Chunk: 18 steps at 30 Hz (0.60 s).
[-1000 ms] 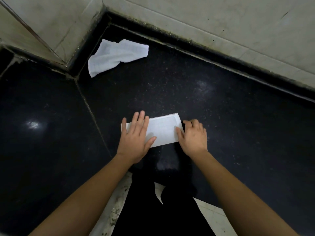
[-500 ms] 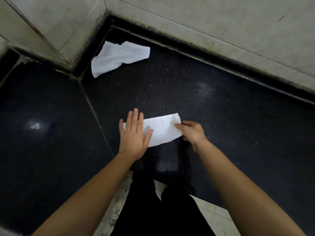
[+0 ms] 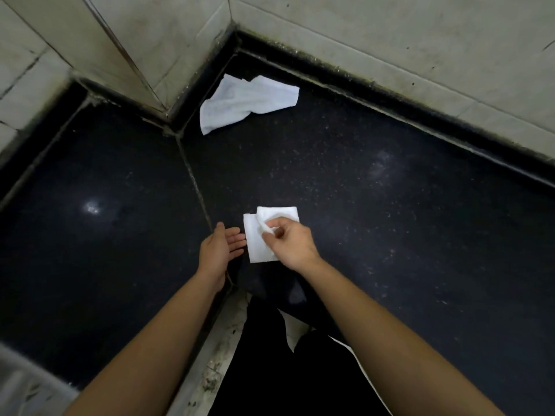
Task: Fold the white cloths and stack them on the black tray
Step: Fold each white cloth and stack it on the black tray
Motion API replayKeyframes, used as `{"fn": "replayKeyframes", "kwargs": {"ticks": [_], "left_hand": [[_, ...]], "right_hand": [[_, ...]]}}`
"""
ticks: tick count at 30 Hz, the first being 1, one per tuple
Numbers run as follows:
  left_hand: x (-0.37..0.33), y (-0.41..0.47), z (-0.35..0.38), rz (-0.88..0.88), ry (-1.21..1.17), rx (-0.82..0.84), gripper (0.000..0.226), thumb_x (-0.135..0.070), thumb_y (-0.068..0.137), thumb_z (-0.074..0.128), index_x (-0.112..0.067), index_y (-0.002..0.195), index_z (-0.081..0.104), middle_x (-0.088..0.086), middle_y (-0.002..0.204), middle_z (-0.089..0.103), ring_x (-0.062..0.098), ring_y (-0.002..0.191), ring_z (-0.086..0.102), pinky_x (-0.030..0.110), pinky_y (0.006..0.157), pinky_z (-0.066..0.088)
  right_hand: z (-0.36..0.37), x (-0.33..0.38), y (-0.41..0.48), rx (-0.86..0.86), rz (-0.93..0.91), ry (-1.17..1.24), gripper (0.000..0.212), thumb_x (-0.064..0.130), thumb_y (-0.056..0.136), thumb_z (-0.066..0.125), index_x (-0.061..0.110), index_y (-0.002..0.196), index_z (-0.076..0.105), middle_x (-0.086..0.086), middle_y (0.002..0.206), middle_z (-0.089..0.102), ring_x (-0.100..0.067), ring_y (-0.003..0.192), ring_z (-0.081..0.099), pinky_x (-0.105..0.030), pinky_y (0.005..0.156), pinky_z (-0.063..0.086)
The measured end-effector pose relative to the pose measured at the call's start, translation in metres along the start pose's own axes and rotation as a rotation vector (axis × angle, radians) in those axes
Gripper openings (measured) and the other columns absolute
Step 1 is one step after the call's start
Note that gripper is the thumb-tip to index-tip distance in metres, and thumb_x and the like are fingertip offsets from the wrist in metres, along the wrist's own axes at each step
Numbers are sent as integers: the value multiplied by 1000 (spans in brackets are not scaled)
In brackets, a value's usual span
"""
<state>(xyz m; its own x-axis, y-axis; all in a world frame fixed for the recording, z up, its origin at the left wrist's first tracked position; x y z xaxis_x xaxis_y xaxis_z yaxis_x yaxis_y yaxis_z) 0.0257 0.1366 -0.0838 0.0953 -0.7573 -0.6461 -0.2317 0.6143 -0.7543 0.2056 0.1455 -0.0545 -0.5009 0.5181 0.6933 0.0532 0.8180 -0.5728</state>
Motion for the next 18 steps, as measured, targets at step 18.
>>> {"fn": "replayKeyframes", "kwargs": {"ticks": [18], "left_hand": [[-3, 0, -3, 213, 285, 12, 18, -26, 96, 60, -16, 104, 73, -1, 95, 74, 17, 91, 70, 39, 86, 58]], "right_hand": [[-17, -12, -14, -43, -206, -329, 35, 27, 100, 52, 21, 134, 60, 2, 116, 57, -15, 94, 62, -33, 92, 51]]}}
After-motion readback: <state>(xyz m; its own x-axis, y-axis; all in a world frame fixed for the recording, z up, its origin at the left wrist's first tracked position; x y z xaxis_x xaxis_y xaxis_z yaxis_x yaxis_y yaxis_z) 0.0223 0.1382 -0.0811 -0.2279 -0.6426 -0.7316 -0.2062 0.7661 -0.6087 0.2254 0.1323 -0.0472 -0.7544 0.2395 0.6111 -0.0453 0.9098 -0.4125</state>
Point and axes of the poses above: each hand's wrist, its own y-axis towards the middle knuckle, its own z-axis out of the palm, x = y × z, the point moved 6 cm from there along y, towards the middle knuckle
